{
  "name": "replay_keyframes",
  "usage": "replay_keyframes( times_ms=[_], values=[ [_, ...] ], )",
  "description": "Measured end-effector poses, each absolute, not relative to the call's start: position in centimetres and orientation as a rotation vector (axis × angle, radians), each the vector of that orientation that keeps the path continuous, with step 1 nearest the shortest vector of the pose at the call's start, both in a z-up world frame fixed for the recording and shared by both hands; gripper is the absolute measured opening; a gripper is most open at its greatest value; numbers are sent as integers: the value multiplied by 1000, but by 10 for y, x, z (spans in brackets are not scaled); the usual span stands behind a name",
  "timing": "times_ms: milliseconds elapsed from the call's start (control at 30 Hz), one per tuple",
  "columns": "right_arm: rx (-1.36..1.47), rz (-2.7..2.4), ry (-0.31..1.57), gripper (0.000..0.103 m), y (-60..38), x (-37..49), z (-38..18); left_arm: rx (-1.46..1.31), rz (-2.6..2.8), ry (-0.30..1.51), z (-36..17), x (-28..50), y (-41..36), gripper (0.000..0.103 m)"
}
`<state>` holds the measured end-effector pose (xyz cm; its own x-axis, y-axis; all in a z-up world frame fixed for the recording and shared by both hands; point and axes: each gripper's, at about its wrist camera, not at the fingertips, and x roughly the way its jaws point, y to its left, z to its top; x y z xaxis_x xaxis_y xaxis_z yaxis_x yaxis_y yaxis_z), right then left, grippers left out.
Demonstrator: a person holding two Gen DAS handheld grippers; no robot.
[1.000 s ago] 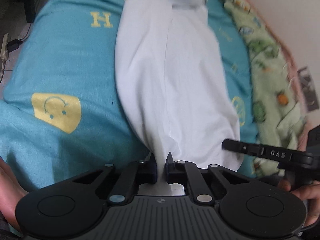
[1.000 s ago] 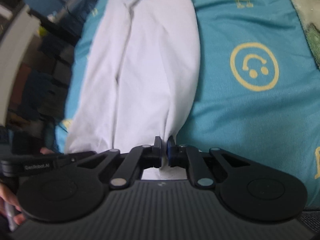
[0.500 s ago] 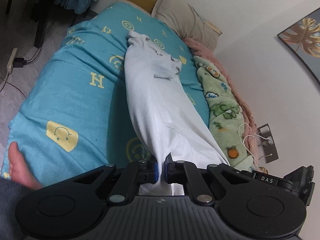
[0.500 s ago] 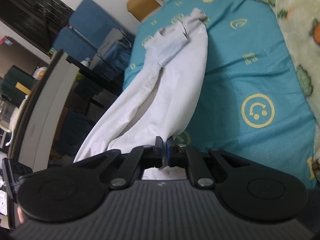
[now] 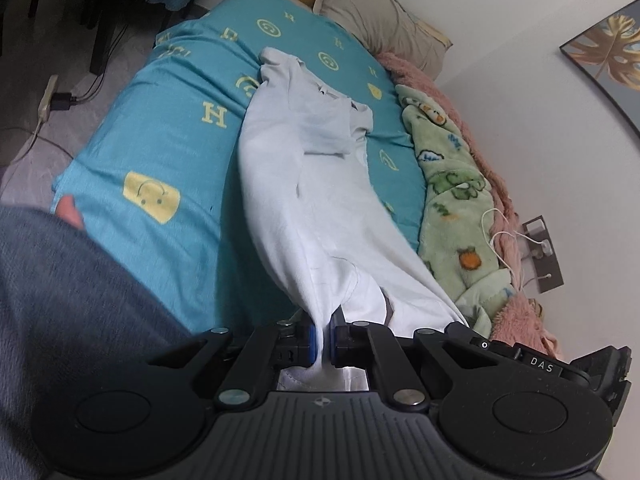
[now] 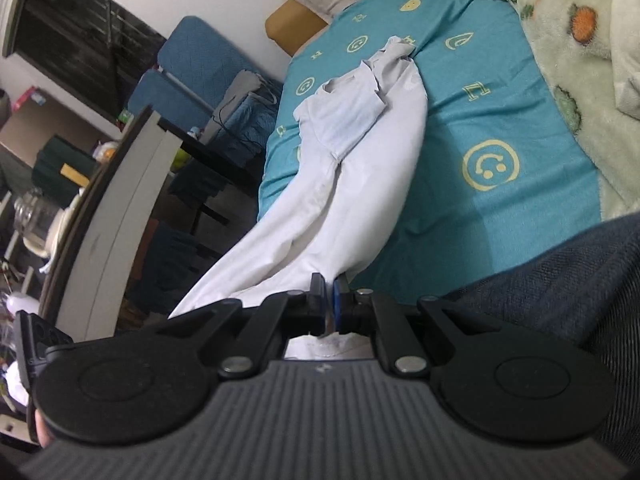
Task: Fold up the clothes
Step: 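Lift the hem with both grippers and fold it over toward the collar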
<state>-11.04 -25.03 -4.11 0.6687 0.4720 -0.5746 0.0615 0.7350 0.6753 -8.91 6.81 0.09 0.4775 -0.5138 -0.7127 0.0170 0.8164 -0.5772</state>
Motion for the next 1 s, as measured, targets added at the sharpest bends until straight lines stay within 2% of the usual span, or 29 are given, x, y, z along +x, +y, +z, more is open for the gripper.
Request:
replay_keyframes(
  times_ms=[300,500,633,1000],
  values=[
    [616,211,736,7,-249,-16,-39,-354,-271,885,8,13,36,7],
    [484,161,674,8,-243,56,-47,-240,-228,748,-6,75,13,7],
    [440,147,616,8,-237,92,-63,-186,-193,672,-26,110,5,7],
    [263,102,599,8,-220,162,-141,-8,-181,663,-118,189,-13,8]
  ],
)
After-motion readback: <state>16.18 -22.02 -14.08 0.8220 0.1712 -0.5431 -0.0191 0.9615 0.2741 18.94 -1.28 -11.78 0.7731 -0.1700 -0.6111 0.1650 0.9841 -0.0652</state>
